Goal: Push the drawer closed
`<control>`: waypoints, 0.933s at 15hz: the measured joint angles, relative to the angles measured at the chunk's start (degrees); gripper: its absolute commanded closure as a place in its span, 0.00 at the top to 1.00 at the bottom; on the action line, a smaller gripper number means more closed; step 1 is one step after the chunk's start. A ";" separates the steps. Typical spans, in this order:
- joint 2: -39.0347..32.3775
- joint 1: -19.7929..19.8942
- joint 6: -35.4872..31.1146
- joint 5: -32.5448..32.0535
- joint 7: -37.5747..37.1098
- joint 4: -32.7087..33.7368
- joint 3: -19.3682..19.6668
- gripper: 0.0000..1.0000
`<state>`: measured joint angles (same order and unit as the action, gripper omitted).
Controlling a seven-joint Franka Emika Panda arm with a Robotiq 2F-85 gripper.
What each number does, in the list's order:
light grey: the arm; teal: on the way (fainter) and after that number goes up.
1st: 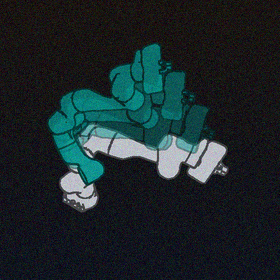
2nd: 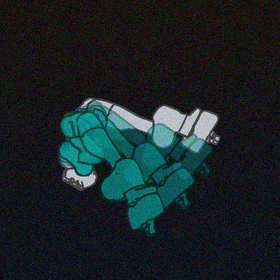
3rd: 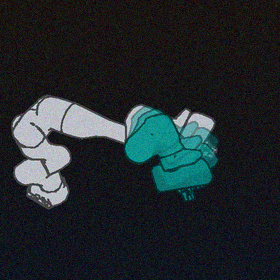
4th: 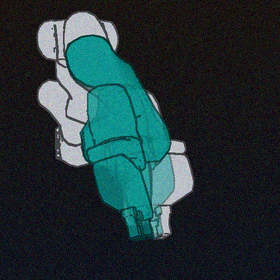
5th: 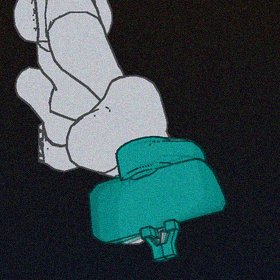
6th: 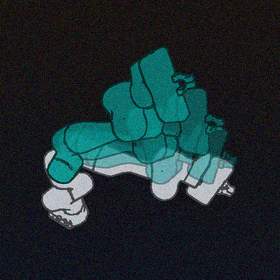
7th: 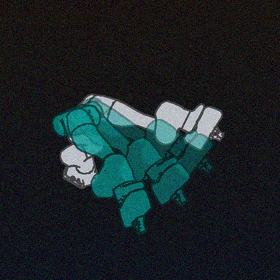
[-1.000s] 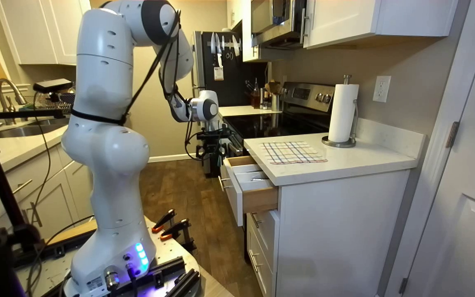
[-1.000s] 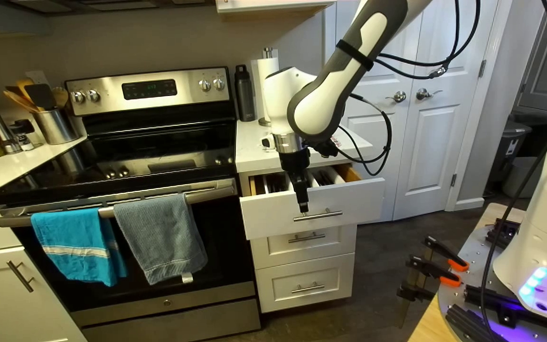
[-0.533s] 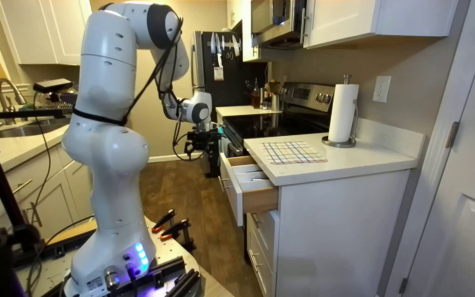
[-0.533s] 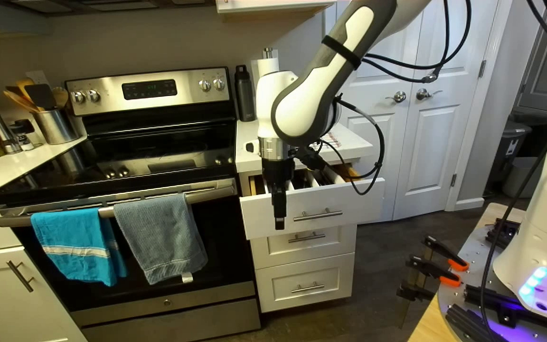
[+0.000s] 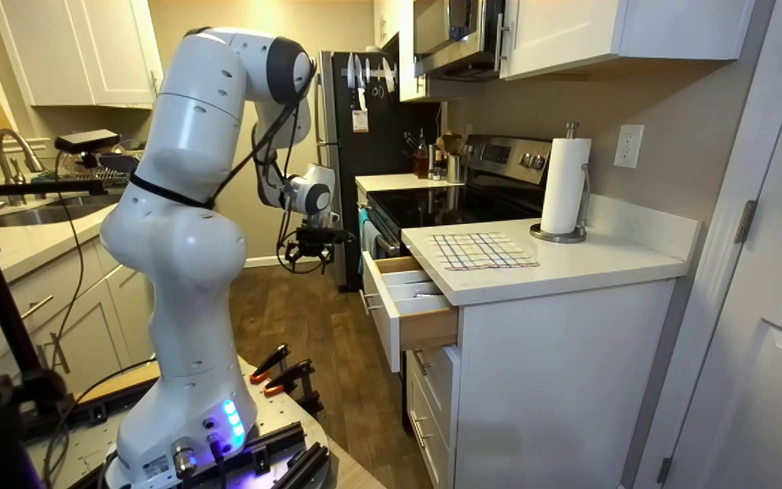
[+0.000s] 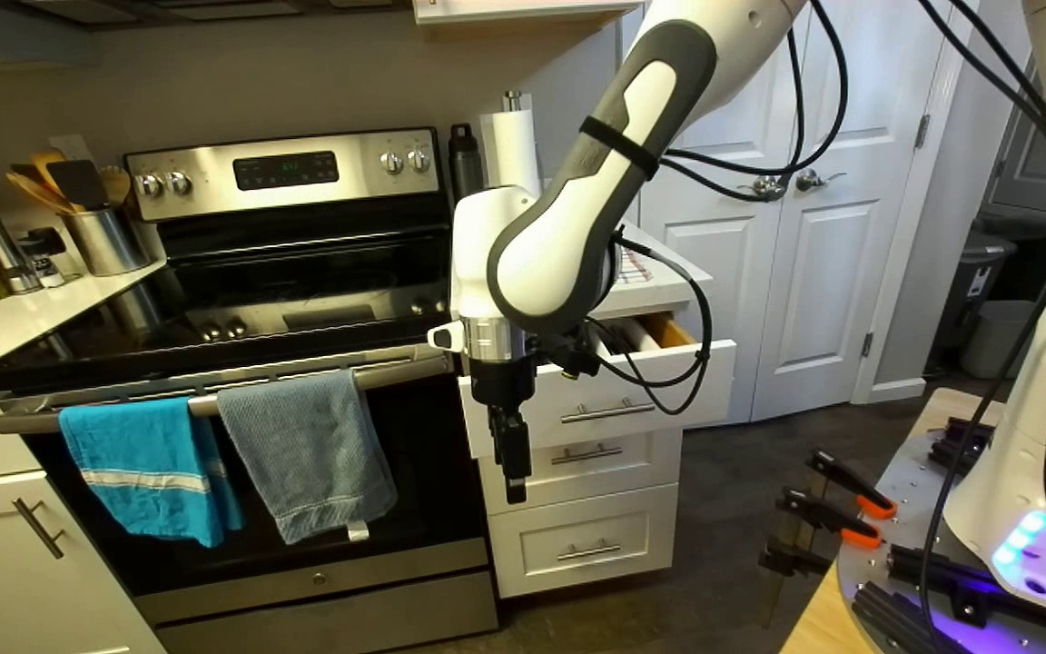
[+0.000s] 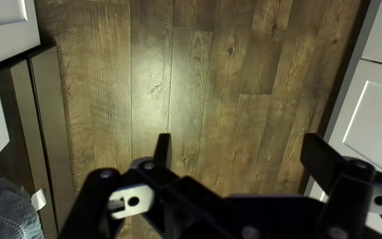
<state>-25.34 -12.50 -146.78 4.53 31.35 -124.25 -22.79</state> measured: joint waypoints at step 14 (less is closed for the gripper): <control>-2.65 0.43 -0.25 -14.46 -6.17 2.77 8.26 1.00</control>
<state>-27.99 -12.07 -147.03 -9.93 25.18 -121.48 -14.53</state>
